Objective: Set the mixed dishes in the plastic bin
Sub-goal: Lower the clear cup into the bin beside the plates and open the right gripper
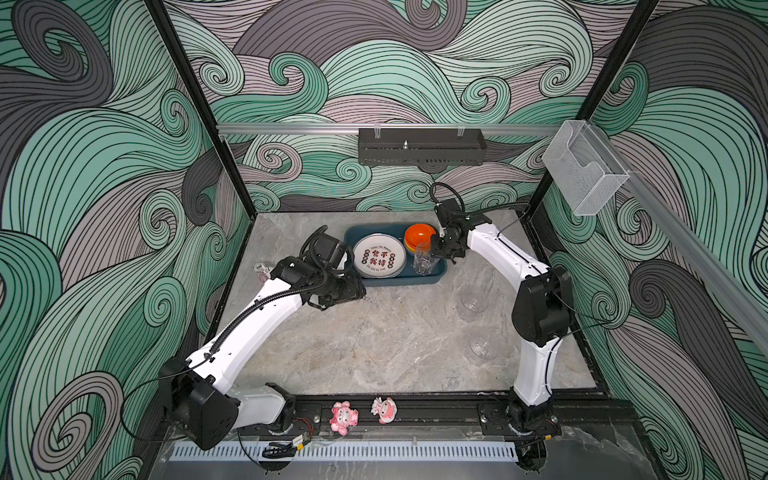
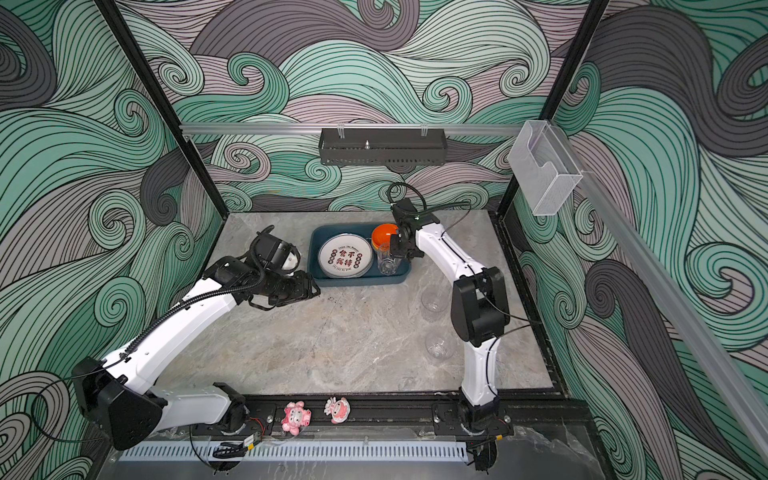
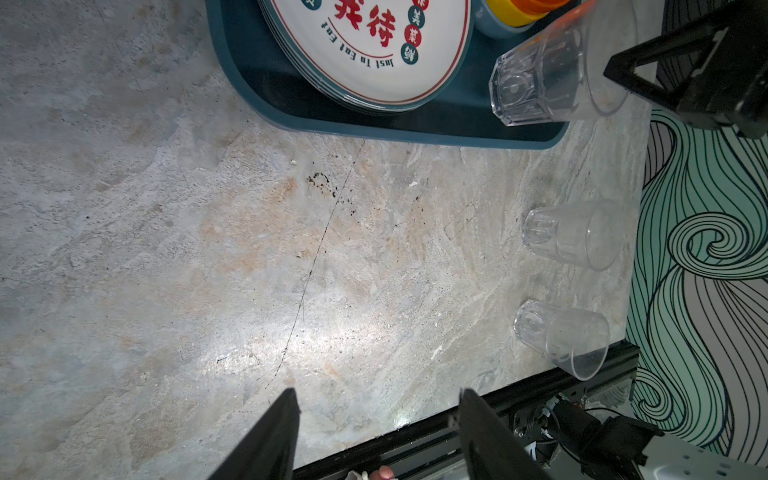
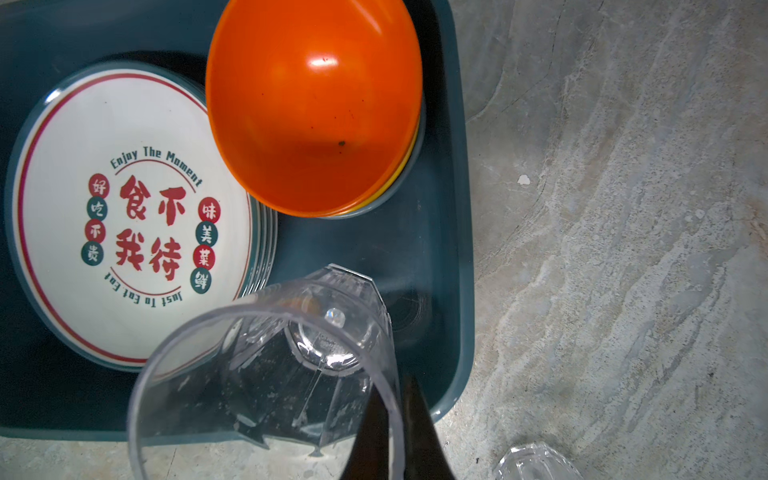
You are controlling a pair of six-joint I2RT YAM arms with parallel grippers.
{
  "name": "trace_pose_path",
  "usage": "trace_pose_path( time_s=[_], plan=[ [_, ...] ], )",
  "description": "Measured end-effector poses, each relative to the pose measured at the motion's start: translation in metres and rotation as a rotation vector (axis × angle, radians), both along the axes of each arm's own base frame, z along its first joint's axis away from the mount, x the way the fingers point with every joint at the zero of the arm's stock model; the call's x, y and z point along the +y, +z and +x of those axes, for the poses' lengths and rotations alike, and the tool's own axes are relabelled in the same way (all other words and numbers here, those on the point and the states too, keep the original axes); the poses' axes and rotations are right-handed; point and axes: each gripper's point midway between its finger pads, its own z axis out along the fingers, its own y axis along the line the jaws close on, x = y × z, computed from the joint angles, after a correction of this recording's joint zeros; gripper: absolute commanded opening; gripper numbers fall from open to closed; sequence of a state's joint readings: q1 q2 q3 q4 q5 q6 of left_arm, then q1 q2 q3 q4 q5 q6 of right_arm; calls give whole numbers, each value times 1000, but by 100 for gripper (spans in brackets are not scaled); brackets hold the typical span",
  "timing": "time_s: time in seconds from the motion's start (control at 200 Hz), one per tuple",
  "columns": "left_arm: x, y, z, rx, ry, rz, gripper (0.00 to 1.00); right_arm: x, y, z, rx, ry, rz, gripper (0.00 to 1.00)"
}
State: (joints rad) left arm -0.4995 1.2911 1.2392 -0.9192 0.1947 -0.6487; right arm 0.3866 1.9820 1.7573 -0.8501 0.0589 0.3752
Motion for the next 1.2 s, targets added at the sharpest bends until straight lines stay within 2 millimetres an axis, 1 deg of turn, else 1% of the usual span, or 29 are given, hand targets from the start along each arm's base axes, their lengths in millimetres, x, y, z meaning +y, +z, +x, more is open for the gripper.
trace_pose_path(
  time_s=[0.13,0.36,0.715,0.956,1.026,1.201],
  plan=[
    [-1,0,0,6,6,-7,64,0,-7,2,5,-2,-8,0],
    [-2,0,-1,14,7,-18,64,0,-6,8,-21,-7,-4,0],
    [-4,0,-3,23,4,-30,63,-2,-20,8,-2,-13,-11,0],
    [-4,-5,-6,43,1,-31,63,-1,-22,9,-4,-14,-12,0],
    [-4,-5,-6,43,1,-33,63,-1,-26,10,0,-15,-15,1],
    [-5,-5,-6,44,1,-34,63,-2,-44,11,31,-19,-30,1]
  ],
)
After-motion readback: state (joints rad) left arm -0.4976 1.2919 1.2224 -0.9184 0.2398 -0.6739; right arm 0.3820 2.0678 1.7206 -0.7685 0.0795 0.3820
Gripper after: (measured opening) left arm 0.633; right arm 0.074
